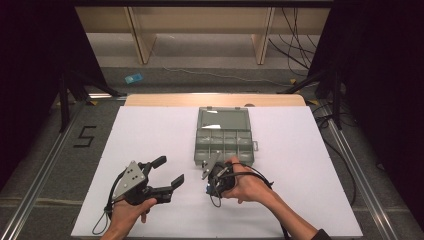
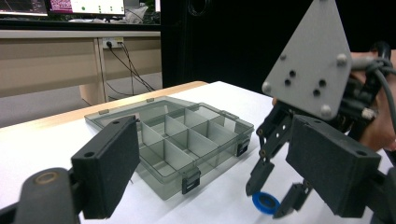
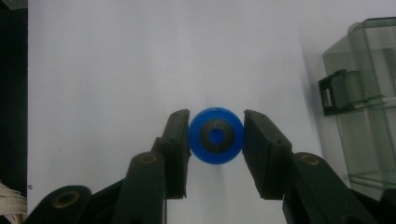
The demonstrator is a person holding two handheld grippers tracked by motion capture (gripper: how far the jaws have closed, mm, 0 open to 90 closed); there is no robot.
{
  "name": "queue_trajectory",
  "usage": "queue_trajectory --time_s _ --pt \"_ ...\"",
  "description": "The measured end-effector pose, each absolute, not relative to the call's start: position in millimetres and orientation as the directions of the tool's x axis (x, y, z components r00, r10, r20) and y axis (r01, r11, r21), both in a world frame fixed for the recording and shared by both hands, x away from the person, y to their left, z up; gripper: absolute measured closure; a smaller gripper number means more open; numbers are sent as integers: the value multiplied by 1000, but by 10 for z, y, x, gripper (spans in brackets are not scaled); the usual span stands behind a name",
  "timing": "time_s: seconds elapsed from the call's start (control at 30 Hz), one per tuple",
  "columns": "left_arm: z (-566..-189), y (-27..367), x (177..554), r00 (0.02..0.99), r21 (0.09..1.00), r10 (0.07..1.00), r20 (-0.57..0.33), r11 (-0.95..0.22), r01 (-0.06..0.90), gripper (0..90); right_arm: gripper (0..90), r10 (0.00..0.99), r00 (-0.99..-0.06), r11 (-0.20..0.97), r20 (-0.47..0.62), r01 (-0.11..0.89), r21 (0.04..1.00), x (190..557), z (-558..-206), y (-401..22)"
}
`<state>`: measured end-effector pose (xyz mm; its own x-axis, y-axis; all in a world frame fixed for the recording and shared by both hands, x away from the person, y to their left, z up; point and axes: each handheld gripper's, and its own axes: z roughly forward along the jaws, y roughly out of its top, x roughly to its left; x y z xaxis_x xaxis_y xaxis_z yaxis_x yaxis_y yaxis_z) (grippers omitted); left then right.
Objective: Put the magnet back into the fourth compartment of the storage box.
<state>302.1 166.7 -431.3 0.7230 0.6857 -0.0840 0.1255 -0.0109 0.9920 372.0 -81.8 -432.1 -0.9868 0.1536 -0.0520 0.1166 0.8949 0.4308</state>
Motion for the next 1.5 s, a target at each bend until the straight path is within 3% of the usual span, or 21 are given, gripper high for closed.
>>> queue_trajectory --time_s 1.5 --pt "-4310 1667 3023 725 993 684 -79 -13 121 167 627 397 -908 779 -132 258 571 4117 -3855 -1579"
